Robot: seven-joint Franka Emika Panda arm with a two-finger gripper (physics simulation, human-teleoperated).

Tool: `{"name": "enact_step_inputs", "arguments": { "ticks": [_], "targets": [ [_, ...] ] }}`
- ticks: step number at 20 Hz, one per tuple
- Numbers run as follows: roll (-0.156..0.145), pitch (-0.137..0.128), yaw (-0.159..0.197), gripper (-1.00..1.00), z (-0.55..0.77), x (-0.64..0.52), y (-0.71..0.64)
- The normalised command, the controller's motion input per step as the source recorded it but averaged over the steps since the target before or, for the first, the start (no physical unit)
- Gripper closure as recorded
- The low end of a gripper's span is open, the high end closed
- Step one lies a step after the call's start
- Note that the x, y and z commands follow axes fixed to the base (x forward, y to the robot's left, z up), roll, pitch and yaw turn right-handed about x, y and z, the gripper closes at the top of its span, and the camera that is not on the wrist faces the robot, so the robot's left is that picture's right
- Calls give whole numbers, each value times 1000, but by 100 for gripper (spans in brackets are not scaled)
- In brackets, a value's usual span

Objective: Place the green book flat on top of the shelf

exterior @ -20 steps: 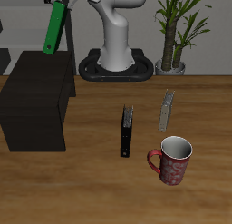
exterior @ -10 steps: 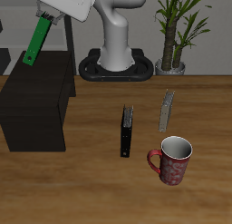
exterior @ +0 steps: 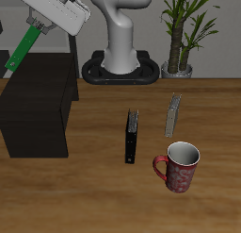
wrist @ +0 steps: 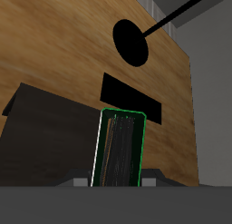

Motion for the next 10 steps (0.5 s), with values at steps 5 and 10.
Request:
{"name": "enact_step_inputs", "arguments": {
  "ticks": [5,10],
  "targets": [
    [-54,36,4,100,-314,178,-75],
    [-25,88,37,100,-461,214,-46]
  ]
}}
